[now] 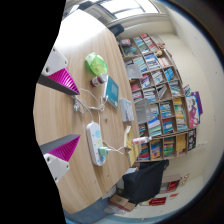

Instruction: Unplug charger

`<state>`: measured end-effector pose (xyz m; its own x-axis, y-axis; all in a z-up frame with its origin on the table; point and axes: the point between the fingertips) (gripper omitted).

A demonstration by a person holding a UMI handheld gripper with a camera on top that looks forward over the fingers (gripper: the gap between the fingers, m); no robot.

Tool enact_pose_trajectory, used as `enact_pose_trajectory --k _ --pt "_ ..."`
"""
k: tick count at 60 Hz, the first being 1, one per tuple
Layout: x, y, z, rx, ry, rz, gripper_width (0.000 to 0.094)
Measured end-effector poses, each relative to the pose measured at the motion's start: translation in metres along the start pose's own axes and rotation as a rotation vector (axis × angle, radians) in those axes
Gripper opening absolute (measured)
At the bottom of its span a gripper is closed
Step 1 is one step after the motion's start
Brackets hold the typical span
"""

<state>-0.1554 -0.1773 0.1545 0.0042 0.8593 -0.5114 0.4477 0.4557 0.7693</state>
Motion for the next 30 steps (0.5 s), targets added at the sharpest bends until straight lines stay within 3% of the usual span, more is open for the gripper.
enact_pose_trajectory --k 19,30 --pt "0.038 0.033 0.072 -0.013 -0.083 0.039 0.0818" --pt "0.11 0.046 0.138 -0.073 -0.148 0.018 0.0813"
Point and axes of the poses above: the point between the fingertips, and its own axes, seen from behind it with the camera up: z to the right, y up, x forward, the way the camera looks, and after that the axes turned 13 degrees about x, right-handed
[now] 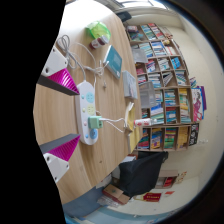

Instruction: Unplug charger

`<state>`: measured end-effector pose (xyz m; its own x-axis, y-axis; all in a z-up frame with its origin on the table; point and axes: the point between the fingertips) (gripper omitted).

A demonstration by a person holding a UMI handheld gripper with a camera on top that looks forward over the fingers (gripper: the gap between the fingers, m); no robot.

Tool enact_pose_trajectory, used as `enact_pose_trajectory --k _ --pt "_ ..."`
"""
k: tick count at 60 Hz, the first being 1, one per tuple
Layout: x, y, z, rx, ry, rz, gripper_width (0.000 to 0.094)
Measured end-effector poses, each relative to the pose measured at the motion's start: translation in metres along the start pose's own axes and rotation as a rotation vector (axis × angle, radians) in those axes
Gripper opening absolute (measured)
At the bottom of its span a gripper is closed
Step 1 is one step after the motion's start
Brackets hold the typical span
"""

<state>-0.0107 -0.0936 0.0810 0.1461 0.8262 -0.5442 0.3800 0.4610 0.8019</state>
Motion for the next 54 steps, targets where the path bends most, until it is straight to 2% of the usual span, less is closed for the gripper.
enact_pose_trajectory --k 14,20,24,26,28,34,40,44,48,54 --pt "0.094 0.03 0.029 -0.014 0.031 0.001 0.0808" --pt "0.121 0.043 0.027 -0.047 0.057 0.027 0.077" --pt "0.135 0.034 0.024 -0.06 0.078 -0.009 0.0654" --pt "0.137 0.04 0.023 -0.048 0.083 0.015 0.0571" --pt "0.139 0.04 0.021 -0.047 0.09 0.013 0.0332" --pt "0.136 0.039 0.02 -0.104 0.061 0.023 0.0275" --pt "0.138 0.04 0.022 -0.046 0.062 -0.044 0.025" --pt "0.123 0.08 0.018 -0.01 0.075 0.03 0.025" --pt "0.103 0.131 0.023 -0.051 0.055 0.15 0.0249" --pt "0.091 0.163 0.03 -0.091 0.062 0.134 0.0249"
Point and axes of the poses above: the point between the fingertips, and its own axes, seen from behind it with the camera up: z to the right, y up, x forward, the way the camera looks, and after that the axes turned 13 degrees about x, right-handed
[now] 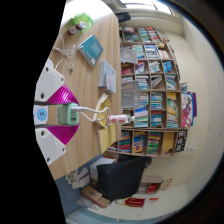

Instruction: Unplug charger

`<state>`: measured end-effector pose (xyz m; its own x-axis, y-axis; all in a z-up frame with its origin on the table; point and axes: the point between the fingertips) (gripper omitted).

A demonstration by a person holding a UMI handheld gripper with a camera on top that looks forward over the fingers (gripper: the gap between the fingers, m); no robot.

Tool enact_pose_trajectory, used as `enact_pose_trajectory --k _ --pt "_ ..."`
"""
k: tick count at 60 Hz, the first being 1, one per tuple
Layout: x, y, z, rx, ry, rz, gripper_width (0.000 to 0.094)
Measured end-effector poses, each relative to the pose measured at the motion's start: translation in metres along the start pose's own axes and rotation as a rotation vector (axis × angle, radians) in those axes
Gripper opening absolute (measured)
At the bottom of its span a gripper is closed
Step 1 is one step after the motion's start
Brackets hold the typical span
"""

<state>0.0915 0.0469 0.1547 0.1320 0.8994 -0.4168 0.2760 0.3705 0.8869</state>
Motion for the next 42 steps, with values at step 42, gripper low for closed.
enact_pose_trajectory --k 42 --pt "0.022 -0.139 0.125 -0.051 -0.14 -0.447 0.0385"
Point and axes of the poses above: the point between the fingertips, and its own axes, seen from behind it with the camera up: z to the right, y up, x forward, the way the camera looks, and after that the axes turned 13 degrees about x, right-handed
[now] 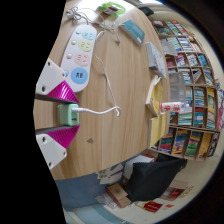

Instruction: Unplug charger

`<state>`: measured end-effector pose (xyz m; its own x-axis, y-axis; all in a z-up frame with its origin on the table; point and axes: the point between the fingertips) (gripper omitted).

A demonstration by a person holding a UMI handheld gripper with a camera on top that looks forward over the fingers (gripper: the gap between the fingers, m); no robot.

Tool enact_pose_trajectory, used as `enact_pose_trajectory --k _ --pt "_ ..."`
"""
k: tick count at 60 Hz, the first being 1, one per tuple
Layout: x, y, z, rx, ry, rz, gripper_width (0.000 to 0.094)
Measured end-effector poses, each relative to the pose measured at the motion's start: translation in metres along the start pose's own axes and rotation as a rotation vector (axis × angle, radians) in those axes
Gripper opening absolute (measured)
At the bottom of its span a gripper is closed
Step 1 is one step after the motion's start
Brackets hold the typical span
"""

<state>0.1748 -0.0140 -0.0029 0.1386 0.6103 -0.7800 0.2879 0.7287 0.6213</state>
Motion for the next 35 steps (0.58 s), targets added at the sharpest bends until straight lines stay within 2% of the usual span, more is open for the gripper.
enact_pose_trajectory --k 2,4,9,11,17,25,35 --pt "0.001 0.004 -0.001 0.011 0.005 0.011 0.048" --pt "0.0 0.009 -0.002 0.021 0.011 0.026 0.0618" --pt "-0.011 0.023 0.003 0.023 0.001 0.071 0.082" --pt "-0.018 0.028 0.0 0.039 0.013 0.086 0.0862" --pt "-0.046 0.027 -0.007 0.075 0.046 0.085 0.0842" --pt "-0.096 0.022 0.001 0.07 0.001 0.13 0.0848" --pt "-0.159 -0.003 0.003 0.143 -0.006 0.165 0.0845"
Point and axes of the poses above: the point between the fingertips, and its own axes, seen from behind it with the camera up: z to the right, y up, x forward, the way the camera looks, and after that the axes turned 13 degrees about x, right-handed
